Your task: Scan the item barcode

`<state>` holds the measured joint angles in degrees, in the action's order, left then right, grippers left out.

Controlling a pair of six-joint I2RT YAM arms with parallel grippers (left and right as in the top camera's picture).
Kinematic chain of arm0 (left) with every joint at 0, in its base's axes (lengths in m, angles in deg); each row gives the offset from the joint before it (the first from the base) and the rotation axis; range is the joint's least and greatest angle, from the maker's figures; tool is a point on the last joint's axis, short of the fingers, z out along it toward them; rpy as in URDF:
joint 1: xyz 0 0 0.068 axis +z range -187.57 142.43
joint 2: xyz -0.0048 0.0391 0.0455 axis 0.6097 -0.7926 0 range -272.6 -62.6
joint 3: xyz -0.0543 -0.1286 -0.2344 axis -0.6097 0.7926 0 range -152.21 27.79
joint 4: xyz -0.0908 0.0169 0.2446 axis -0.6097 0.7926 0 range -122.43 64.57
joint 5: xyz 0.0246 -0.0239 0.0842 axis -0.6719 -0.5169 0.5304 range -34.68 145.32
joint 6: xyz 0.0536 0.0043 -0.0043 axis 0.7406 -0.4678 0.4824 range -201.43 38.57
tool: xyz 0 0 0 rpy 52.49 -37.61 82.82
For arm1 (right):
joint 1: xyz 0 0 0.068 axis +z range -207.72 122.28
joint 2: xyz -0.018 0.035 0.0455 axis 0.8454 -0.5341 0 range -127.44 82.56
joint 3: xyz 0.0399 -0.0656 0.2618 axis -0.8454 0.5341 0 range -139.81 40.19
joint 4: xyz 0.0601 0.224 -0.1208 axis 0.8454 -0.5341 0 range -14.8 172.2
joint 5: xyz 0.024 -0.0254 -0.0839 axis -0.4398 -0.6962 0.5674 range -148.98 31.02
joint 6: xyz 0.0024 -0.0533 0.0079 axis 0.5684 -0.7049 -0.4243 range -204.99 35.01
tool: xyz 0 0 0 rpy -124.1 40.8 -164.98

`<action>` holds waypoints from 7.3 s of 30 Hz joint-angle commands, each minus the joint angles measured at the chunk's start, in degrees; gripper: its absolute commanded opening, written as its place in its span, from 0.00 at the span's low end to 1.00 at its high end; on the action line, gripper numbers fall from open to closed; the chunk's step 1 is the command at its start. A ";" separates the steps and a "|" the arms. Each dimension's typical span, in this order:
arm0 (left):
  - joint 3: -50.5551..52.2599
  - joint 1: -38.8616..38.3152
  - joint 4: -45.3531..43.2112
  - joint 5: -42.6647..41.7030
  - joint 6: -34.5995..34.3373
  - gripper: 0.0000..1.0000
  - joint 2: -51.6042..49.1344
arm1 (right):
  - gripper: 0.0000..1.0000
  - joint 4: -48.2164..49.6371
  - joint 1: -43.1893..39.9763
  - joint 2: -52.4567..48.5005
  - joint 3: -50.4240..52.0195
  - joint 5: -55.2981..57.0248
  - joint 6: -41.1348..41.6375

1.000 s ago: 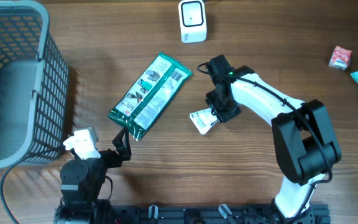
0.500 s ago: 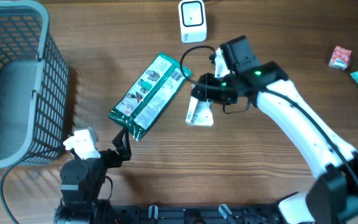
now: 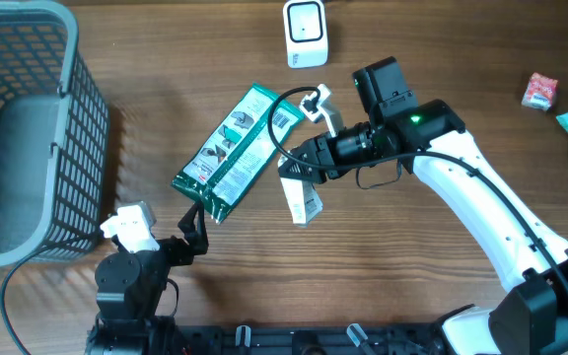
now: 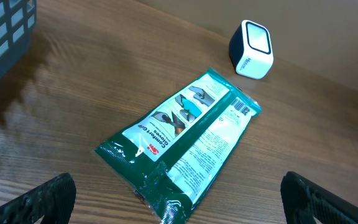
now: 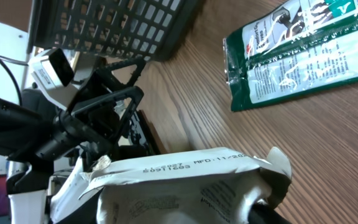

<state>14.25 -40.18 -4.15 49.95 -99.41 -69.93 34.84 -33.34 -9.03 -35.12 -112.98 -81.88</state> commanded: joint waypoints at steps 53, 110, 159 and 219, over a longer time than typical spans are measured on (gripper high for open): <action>0.24 0.28 -0.13 0.76 -0.50 1.00 0.20 | 0.54 81.77 8.39 -52.57 -34.88 94.16 -67.43; 0.24 0.28 -0.13 0.76 -0.50 1.00 0.20 | 1.00 21.49 16.28 -36.50 -28.13 42.29 31.52; 0.24 0.28 -0.13 0.76 -0.50 1.00 0.20 | 1.00 -8.96 13.90 -31.95 -12.83 51.39 75.10; 0.24 0.28 -0.13 0.76 -0.50 1.00 0.20 | 1.00 -0.50 4.72 -10.78 -2.99 43.91 6.54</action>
<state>14.25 -40.18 -4.13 49.95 -99.41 -69.93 35.06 -29.64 -21.44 -35.95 -71.36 -80.81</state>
